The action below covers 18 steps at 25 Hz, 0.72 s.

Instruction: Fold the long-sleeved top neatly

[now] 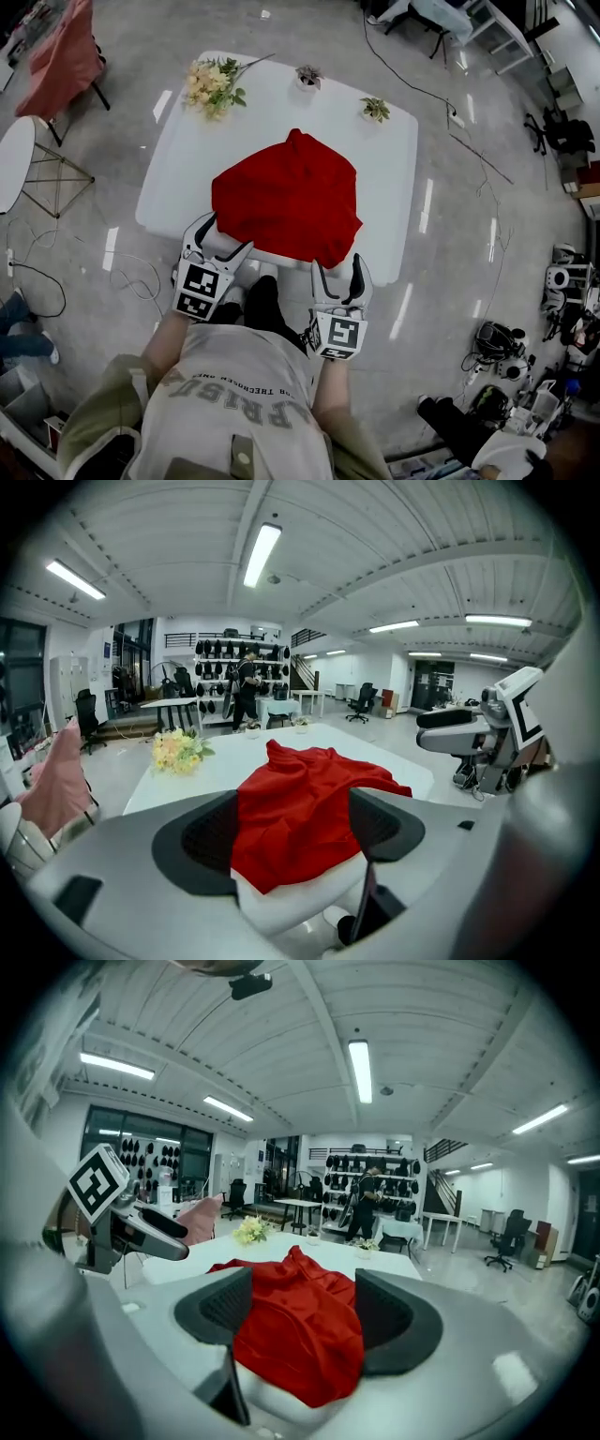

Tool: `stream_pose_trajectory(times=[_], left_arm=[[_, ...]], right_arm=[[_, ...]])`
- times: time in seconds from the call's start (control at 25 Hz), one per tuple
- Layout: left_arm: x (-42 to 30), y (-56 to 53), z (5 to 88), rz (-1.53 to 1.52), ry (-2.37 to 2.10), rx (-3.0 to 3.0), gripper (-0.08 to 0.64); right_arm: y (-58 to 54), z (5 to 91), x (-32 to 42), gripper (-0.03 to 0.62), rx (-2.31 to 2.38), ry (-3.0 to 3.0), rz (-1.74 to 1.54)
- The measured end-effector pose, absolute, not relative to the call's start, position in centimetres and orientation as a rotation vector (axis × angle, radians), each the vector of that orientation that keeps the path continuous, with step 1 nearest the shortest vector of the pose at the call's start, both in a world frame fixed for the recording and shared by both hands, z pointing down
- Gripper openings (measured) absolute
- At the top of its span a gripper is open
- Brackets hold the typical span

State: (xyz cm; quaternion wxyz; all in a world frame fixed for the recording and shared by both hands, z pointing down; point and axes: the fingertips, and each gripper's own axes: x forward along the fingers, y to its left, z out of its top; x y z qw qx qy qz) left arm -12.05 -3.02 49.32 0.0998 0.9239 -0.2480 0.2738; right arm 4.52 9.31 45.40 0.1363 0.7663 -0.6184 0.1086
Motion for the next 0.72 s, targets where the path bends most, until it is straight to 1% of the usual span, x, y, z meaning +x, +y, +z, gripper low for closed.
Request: stream_pose_trajectory(times=[0.36,0.64,0.68,0.72], left_arm=[[-10.3,-4.7,56.2,1.095,-0.668,2.634,0.37],[-10.5,-4.5,59.6,1.246,-0.636,2.554,0.358],[-10.6,-4.6,59.9,1.264,-0.642,2.546,0.343],[-10.7,-4.7,60.2,1.278,-0.652,2.539,0.325]], right_arm=[[8.5,55.2,7.5,0.331,1.967,-1.749,0.545],[8.7,59.2,8.5,0.315,1.823,-1.712,0.629],[8.8,59.6,8.5,0.283,1.804,-1.707,0.634],[8.9,60.0,8.5,0.27,1.783,-1.705,0.636]])
